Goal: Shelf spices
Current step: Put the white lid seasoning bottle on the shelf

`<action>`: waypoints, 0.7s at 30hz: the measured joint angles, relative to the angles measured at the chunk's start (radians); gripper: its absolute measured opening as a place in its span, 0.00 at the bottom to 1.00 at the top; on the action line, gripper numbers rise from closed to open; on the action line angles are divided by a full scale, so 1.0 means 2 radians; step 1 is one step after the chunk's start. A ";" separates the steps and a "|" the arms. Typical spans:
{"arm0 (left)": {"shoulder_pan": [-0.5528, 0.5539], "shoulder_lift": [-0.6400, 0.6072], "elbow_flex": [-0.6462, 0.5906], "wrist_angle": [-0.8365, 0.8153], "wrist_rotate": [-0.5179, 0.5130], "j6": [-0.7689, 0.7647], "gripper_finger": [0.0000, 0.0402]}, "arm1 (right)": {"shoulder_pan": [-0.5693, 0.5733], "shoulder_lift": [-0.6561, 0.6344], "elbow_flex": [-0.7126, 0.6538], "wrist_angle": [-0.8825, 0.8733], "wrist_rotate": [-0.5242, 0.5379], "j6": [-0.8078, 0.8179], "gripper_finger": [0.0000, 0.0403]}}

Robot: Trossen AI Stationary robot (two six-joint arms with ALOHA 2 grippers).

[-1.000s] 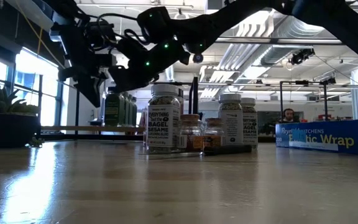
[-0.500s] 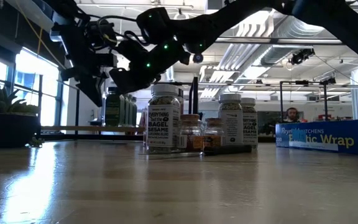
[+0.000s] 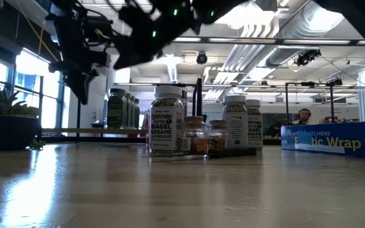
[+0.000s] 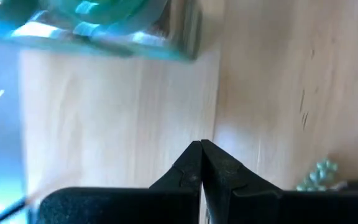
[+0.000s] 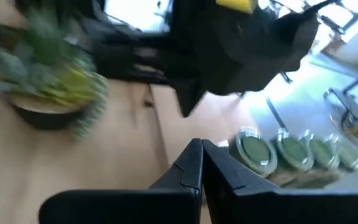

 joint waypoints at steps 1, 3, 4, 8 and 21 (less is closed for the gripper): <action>-0.004 -0.011 0.001 -0.006 -0.003 -0.010 0.00 | 0.008 -0.011 0.000 -0.007 0.000 -0.004 0.00; -0.011 -0.036 0.003 -0.008 0.017 -0.026 0.00 | 0.023 -0.034 0.000 -0.018 0.000 -0.012 0.00; -0.016 -0.048 0.004 -0.007 0.041 -0.032 0.00 | 0.031 -0.044 0.000 -0.018 0.000 -0.013 0.00; -0.034 -0.099 0.004 0.005 0.142 -0.046 0.00 | 0.059 -0.077 0.000 -0.038 0.002 -0.013 0.00; -0.054 -0.176 0.004 0.033 0.168 -0.133 0.00 | 0.103 -0.114 0.000 -0.039 0.006 -0.052 0.00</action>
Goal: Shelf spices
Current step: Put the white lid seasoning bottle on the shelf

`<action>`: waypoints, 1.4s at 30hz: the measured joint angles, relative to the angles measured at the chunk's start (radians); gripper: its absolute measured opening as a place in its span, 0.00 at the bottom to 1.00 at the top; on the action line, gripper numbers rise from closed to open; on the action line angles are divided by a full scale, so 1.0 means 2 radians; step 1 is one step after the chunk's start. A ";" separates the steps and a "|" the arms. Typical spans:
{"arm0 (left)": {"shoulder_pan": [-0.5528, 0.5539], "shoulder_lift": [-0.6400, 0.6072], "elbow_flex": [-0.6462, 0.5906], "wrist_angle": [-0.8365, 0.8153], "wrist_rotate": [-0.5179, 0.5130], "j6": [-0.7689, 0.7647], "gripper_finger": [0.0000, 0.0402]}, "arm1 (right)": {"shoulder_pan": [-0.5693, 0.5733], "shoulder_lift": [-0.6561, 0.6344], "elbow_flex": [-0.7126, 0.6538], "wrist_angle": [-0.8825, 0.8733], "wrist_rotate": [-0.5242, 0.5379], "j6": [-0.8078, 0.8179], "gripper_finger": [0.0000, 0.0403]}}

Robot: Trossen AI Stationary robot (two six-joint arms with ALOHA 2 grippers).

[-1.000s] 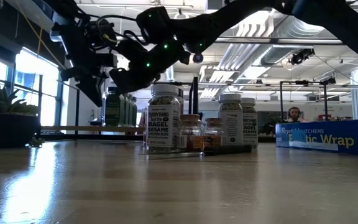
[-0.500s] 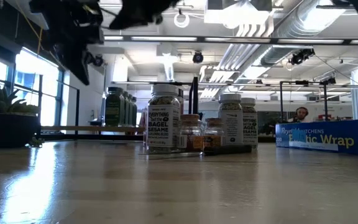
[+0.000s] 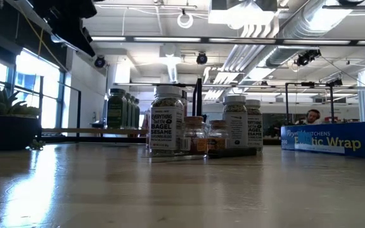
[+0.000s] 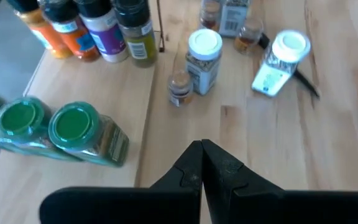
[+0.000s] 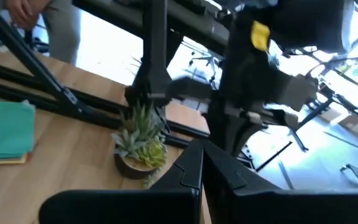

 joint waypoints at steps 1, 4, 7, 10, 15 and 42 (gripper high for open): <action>0.000 -0.002 0.000 0.000 0.001 -0.016 0.00 | -0.003 0.002 0.000 0.000 0.000 0.001 0.00; -0.005 -0.003 0.000 0.001 0.002 -0.038 0.00 | -0.010 0.002 0.000 0.000 0.001 0.020 0.00; -0.014 -0.003 0.000 0.003 0.003 -0.044 0.00 | -0.013 0.002 0.000 -0.006 0.002 0.041 0.00; -0.019 -0.003 0.000 0.006 0.002 -0.044 0.00 | -0.012 0.002 0.000 -0.042 0.001 0.052 0.00; -0.019 -0.002 0.000 0.005 0.001 -0.044 0.00 | -0.004 0.003 0.000 -0.111 0.000 0.142 0.00; -0.023 -0.002 0.000 0.005 -0.001 -0.043 0.00 | 0.059 0.015 0.000 -0.323 0.028 0.503 0.50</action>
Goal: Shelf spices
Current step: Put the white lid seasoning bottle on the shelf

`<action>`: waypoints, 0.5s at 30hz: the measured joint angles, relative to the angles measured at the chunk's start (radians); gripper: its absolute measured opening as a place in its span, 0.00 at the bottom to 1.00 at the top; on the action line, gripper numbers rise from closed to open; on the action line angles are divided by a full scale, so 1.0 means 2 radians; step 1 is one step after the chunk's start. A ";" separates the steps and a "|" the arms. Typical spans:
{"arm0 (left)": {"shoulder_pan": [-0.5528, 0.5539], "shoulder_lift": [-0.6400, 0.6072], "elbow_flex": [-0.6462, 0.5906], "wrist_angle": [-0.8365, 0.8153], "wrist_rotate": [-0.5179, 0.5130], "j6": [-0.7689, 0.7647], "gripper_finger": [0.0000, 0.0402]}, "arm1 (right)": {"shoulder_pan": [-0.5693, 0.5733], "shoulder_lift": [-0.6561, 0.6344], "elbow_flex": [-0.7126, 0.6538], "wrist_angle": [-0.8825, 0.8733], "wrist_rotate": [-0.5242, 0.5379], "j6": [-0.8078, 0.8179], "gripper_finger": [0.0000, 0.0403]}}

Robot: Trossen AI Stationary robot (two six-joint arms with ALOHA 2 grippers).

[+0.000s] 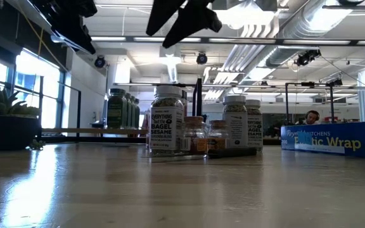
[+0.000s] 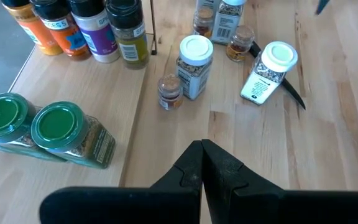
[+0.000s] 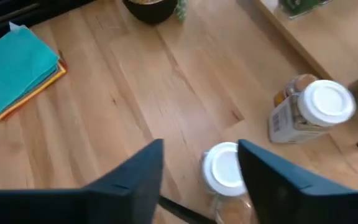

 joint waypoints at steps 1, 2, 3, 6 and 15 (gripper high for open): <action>0.000 0.000 0.000 0.000 0.000 0.000 0.00 | -0.002 0.004 0.000 0.006 -0.001 0.000 0.55; 0.000 0.001 0.000 0.000 0.000 0.000 0.00 | -0.002 0.009 0.000 0.009 -0.003 -0.003 0.61; 0.000 0.002 0.000 0.000 0.000 0.000 0.00 | -0.002 0.013 0.000 0.008 -0.004 -0.011 0.65; 0.000 0.002 0.000 0.000 0.000 0.000 0.00 | -0.006 0.027 0.000 0.003 -0.013 -0.037 0.77; 0.000 0.002 0.000 0.001 -0.001 0.000 0.00 | -0.029 0.056 0.000 -0.025 -0.037 -0.087 0.84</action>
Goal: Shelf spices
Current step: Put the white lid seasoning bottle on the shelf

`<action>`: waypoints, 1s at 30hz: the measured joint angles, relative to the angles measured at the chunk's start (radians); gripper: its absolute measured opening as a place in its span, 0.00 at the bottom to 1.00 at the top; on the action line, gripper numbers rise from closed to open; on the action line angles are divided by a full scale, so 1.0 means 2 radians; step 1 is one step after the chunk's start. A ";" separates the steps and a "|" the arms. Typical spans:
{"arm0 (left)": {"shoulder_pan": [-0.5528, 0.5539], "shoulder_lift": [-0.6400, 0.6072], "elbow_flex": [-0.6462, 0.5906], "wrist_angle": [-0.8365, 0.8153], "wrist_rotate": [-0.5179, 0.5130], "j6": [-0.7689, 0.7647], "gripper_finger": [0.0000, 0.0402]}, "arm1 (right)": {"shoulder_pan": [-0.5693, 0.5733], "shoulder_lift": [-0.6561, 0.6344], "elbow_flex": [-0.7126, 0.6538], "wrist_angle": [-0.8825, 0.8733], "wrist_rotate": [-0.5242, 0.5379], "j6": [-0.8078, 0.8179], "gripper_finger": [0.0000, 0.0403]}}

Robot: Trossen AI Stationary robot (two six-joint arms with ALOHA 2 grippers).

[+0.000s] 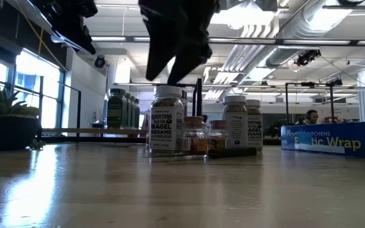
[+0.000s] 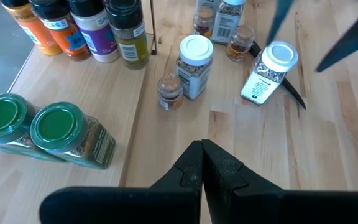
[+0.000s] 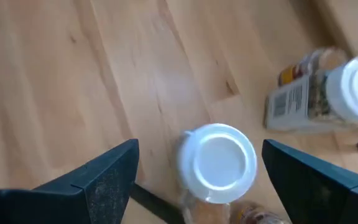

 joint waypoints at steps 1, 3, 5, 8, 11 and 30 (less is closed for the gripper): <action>0.000 0.000 0.000 0.000 0.000 0.000 0.00 | -0.005 0.004 0.000 -0.004 -0.011 0.000 0.84; 0.000 0.000 0.000 0.000 0.000 0.000 0.00 | -0.016 0.012 0.000 -0.008 -0.031 -0.001 0.84; 0.000 0.000 0.000 0.001 0.000 0.000 0.00 | -0.025 0.019 0.000 -0.007 -0.041 -0.002 0.84; 0.000 0.000 0.000 0.001 0.000 0.000 0.00 | -0.038 0.030 0.000 -0.009 -0.049 0.006 0.84; 0.000 0.000 0.000 0.001 0.000 0.000 0.00 | -0.049 0.036 0.000 -0.017 -0.080 0.008 0.83; 0.000 0.000 0.000 0.001 0.000 0.000 0.00 | -0.042 0.038 0.000 -0.036 -0.088 0.108 0.46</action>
